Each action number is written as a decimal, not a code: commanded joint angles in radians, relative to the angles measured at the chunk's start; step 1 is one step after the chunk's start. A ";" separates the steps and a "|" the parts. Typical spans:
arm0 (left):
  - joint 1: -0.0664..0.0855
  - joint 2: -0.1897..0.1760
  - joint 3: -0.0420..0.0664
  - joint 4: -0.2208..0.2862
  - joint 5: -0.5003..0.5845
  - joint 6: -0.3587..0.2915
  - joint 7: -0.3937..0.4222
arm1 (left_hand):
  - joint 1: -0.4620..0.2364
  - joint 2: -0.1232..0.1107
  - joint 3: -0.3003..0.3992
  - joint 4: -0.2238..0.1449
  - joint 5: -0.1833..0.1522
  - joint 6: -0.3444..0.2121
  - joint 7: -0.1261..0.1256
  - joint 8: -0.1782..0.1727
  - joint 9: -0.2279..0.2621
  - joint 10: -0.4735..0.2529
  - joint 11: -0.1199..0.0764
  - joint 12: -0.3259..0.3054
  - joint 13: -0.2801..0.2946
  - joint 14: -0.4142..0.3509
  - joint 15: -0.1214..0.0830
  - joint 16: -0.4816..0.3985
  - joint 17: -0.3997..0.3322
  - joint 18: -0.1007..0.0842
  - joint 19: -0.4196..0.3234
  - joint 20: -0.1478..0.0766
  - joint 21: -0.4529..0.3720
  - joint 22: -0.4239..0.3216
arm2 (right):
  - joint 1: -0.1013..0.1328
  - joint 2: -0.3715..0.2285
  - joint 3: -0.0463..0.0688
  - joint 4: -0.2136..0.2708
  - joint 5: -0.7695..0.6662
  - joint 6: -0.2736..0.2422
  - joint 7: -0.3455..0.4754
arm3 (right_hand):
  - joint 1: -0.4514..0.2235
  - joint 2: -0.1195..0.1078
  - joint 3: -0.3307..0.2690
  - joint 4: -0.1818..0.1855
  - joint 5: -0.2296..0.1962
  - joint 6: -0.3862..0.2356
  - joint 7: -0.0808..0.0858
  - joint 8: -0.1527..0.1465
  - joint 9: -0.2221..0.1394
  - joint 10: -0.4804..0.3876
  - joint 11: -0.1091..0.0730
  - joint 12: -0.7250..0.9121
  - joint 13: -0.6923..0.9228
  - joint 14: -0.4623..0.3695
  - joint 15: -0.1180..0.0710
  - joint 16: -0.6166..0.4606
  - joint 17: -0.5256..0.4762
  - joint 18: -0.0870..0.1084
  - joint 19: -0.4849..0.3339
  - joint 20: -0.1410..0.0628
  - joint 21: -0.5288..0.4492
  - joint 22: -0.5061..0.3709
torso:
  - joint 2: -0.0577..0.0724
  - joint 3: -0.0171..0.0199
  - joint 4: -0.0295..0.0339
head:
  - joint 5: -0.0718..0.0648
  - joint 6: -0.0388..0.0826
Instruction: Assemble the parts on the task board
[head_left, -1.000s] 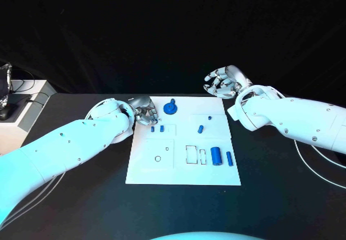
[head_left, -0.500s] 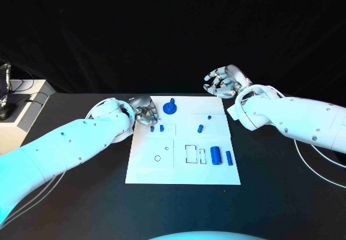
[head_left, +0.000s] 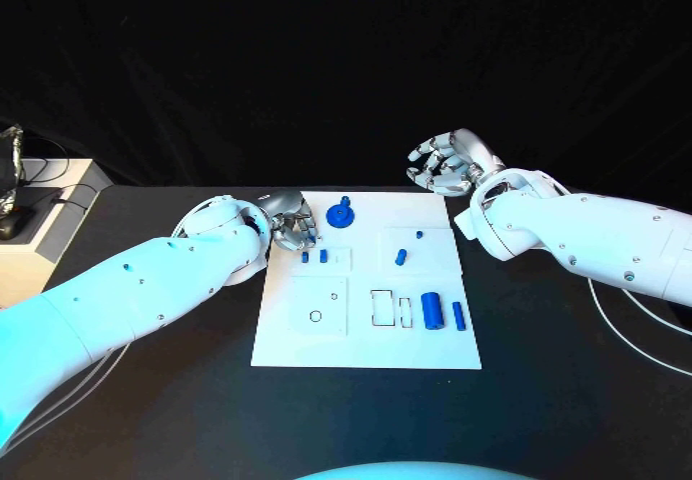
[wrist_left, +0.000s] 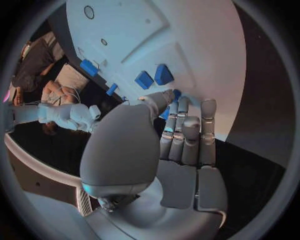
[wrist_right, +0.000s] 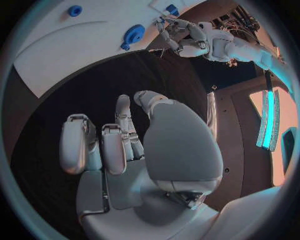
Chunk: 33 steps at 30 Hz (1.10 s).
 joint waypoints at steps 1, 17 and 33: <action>-0.010 0.006 -0.012 -0.005 -0.013 0.043 0.003 | -0.005 -0.005 0.005 -0.001 -0.006 -0.007 -0.002 -0.007 -0.001 -0.003 0.004 -0.004 0.000 0.001 0.005 0.005 -0.001 0.001 -0.004 0.004 0.005 0.000 | 0.000 0.000 0.000 0.002 -0.010 0.006 0.005 | -0.006 -0.007 0.006 0.002 0.007 0.004 0.000 0.005 0.001 -0.002 -0.005 -0.003 -0.001 0.036 -0.006 -0.006 -0.001 0.014 -0.001 -0.008 -0.006 0.047 | 0.001 -0.0002 -0.0007 | 0.001 -0.001; -0.010 0.013 -0.038 -0.018 -0.052 0.038 0.009 | 0.003 0.010 0.030 -0.020 -0.004 0.012 -0.008 0.003 0.003 0.022 -0.004 0.002 0.006 0.015 -0.002 0.010 0.016 -0.002 0.017 0.001 0.026 0.025 | 0.000 0.000 0.000 0.004 -0.010 0.006 0.004 | -0.006 -0.007 0.006 0.002 0.007 0.004 0.000 0.005 0.001 -0.002 -0.005 -0.003 -0.001 0.036 -0.006 -0.006 -0.001 0.014 -0.001 -0.008 -0.006 0.047 | 0.000 0.0002 -0.0009 | -0.002 -0.006; -0.011 0.006 -0.041 -0.016 -0.028 -0.033 0.070 | 0.005 0.034 0.091 -0.072 0.002 0.061 -0.019 0.020 0.013 0.081 -0.020 -0.010 0.019 0.062 -0.019 0.017 0.075 -0.014 0.067 -0.019 0.090 0.094 | 0.000 0.000 0.000 0.004 -0.010 0.006 0.005 | -0.007 -0.006 0.007 0.002 0.007 0.006 -0.001 0.006 0.002 0.001 -0.006 -0.004 -0.004 0.036 -0.006 -0.007 -0.002 0.014 0.000 -0.009 -0.005 0.048 | -0.001 -0.0004 -0.0004 | -0.001 -0.005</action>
